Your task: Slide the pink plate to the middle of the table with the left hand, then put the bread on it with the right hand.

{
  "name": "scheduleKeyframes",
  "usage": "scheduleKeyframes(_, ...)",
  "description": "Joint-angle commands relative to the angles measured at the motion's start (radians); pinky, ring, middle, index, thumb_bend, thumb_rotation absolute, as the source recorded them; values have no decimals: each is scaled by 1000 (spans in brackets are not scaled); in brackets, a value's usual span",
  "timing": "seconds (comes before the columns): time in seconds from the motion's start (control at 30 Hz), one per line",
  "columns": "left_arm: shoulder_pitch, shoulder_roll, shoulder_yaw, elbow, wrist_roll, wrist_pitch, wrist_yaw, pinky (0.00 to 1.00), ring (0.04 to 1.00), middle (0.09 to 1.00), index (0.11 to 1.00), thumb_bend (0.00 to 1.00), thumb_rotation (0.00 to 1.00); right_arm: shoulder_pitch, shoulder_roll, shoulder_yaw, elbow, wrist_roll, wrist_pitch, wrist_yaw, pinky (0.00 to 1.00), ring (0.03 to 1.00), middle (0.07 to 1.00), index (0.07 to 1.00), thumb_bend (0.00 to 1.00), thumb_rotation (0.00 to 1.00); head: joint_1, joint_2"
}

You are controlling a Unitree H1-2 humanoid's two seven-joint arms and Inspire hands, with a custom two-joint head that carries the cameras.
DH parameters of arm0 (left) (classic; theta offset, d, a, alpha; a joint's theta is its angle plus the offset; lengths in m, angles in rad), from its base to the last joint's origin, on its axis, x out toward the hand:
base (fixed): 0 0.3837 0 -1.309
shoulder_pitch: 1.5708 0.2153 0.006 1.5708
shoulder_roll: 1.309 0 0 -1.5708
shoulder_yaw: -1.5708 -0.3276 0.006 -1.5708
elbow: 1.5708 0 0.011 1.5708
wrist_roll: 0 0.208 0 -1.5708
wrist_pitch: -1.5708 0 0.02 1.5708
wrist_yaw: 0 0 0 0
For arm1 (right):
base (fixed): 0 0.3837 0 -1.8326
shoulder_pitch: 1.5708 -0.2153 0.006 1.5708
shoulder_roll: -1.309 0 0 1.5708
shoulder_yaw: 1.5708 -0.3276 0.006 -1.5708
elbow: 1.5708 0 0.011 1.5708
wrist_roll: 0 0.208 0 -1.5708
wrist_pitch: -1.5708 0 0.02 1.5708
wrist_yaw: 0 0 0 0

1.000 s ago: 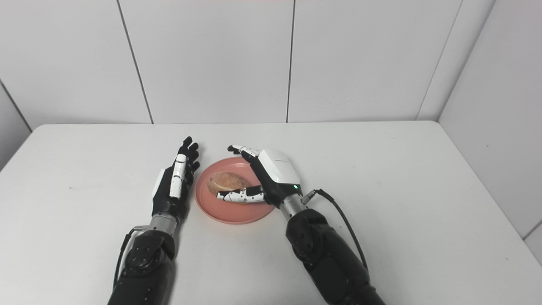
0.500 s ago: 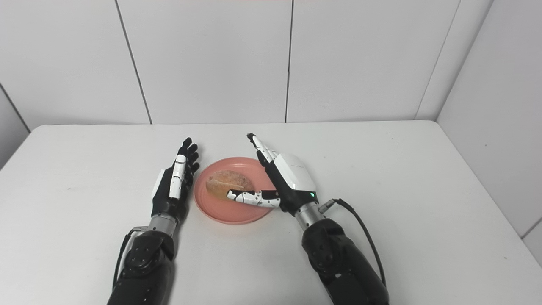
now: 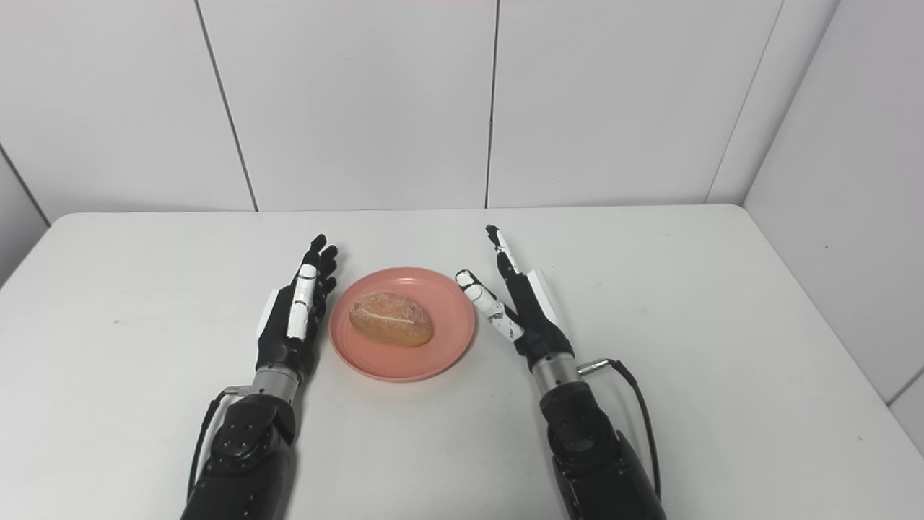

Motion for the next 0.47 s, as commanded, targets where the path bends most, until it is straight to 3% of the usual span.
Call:
scheduleKeyframes(0.0,2,9,5,-8,-12,-33,-12,1000,992,967,955,483,1000,-49,24,-24,2,68,-40,15,1000,1000,1000,1000,664,1000,0,-1)
scheduleKeyframes(0.13,4,7,10,-18,-15,-19,-9,1000,990,965,953,487,1000,-55,42,-52,26,141,-36,42,1000,1000,1000,1000,736,1000,-4,0)
scheduleKeyframes(0.43,3,12,9,-22,-34,-3,-17,1000,997,970,957,499,1000,-53,65,-68,25,227,1,82,1000,1000,1000,1000,688,1000,-8,0)
